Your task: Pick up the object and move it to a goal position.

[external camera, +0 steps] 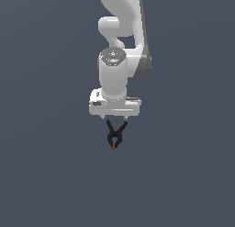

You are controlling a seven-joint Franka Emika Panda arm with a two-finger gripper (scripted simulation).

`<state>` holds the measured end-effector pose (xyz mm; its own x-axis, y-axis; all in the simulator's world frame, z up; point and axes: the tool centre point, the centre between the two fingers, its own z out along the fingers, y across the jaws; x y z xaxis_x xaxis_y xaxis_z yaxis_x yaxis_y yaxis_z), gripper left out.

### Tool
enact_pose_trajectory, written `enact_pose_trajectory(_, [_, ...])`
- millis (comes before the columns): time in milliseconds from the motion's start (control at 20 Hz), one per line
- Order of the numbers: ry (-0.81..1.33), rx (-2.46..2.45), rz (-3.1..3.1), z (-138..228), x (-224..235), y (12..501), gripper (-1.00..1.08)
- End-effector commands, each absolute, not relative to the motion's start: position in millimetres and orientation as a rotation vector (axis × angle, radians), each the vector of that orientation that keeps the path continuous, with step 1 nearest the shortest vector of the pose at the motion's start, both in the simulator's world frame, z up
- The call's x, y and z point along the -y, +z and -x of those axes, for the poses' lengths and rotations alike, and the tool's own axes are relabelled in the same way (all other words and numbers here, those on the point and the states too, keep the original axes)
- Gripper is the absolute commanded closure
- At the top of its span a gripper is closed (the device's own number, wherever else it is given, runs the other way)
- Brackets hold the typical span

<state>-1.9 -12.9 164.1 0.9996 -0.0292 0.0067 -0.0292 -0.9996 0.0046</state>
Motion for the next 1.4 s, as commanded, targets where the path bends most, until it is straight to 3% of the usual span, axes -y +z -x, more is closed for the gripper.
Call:
enact_pose_trajectory(0, [0.01, 0.046, -3.137, 2, 13, 164, -0.92])
enact_pose_trajectory(750, [-0.012, 0.046, -3.109, 3, 28, 166, -0.92])
enact_pose_trajectory(1350, [-0.003, 0.138, -3.13, -4, 16, 96, -0.92])
